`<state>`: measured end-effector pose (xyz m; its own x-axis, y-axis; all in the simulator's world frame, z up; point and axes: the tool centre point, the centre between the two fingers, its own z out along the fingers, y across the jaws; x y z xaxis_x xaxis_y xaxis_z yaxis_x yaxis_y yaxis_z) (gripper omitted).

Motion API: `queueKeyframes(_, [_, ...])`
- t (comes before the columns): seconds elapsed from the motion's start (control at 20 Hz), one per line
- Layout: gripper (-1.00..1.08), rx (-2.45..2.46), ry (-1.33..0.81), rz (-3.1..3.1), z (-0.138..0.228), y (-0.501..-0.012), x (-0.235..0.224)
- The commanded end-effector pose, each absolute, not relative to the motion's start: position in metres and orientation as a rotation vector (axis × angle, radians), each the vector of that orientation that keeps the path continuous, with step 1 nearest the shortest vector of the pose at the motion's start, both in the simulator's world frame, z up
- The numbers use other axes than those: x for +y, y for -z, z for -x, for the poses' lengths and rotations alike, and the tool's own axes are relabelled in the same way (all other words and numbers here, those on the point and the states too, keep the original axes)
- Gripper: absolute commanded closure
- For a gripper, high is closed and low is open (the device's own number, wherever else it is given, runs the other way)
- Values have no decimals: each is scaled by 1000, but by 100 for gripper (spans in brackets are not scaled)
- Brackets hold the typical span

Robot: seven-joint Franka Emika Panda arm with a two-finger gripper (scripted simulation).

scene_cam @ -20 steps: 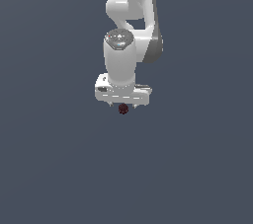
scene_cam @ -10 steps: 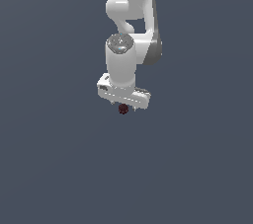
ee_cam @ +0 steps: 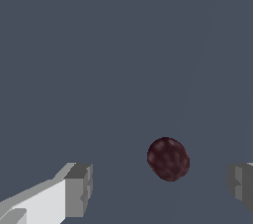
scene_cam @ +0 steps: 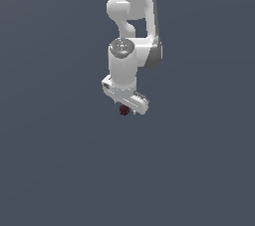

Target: Pick up the object and move it to a goal position.

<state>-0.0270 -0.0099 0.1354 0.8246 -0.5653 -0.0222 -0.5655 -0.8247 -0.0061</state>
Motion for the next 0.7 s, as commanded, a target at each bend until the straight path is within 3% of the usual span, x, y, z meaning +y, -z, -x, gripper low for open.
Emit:
queueKeyframes(0.0, [-92,1034,-30,2953,31,-131,-10])
queueKeyframes(0.65, [-92,1561,-27,2716,50,-107,-11])
